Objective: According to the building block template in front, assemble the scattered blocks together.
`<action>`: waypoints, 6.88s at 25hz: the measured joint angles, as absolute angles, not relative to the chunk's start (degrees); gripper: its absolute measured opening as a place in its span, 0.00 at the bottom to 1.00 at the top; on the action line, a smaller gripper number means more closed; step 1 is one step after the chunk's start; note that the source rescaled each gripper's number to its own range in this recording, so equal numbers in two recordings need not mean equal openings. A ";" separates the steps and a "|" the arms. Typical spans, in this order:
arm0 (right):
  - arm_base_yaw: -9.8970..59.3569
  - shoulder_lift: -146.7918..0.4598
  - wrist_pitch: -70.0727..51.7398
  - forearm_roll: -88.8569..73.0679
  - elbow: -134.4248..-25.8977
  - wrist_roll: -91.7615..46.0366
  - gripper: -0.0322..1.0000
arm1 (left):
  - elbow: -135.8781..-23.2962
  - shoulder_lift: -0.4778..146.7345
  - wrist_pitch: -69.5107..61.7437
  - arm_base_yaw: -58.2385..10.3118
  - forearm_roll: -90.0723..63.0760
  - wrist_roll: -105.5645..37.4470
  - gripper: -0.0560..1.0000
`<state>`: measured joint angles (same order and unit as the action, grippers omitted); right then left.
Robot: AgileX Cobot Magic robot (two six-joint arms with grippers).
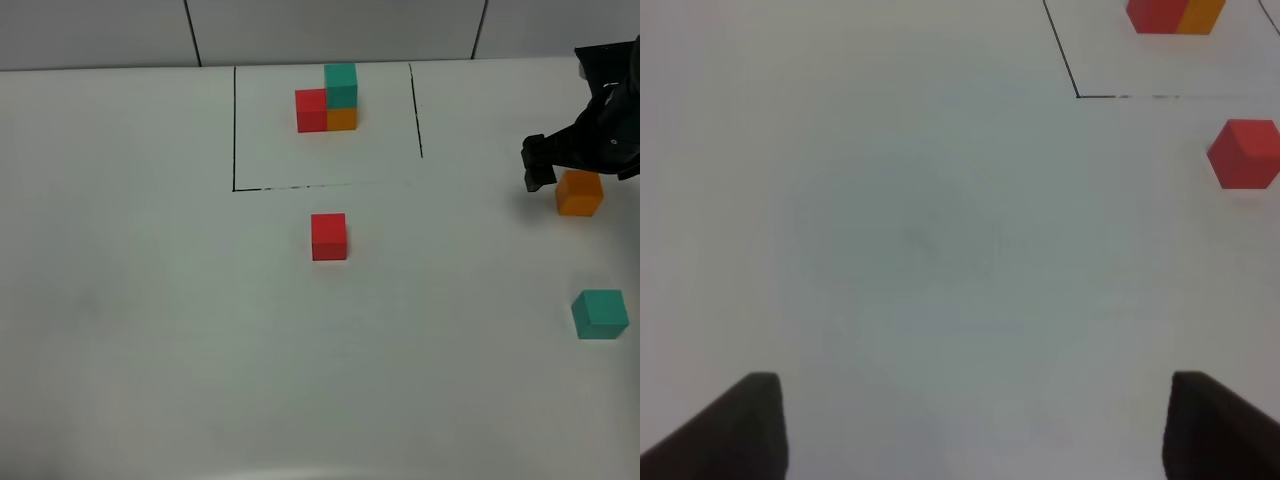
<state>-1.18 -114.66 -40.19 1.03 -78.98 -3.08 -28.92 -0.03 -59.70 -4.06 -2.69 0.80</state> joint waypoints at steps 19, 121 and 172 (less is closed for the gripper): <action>-3.95 -119.44 -38.70 -1.11 -79.49 -4.16 0.03 | -28.92 -0.03 -59.70 -4.06 -2.69 0.80 0.68; 26.07 -132.10 -52.76 -6.20 -98.93 -65.25 0.39 | -28.92 -0.03 -59.70 -4.06 -2.69 0.80 0.68; -1.46 -101.71 -36.91 -3.55 -49.62 -5.01 0.03 | -28.92 -0.03 -59.70 -4.06 -2.69 0.80 0.68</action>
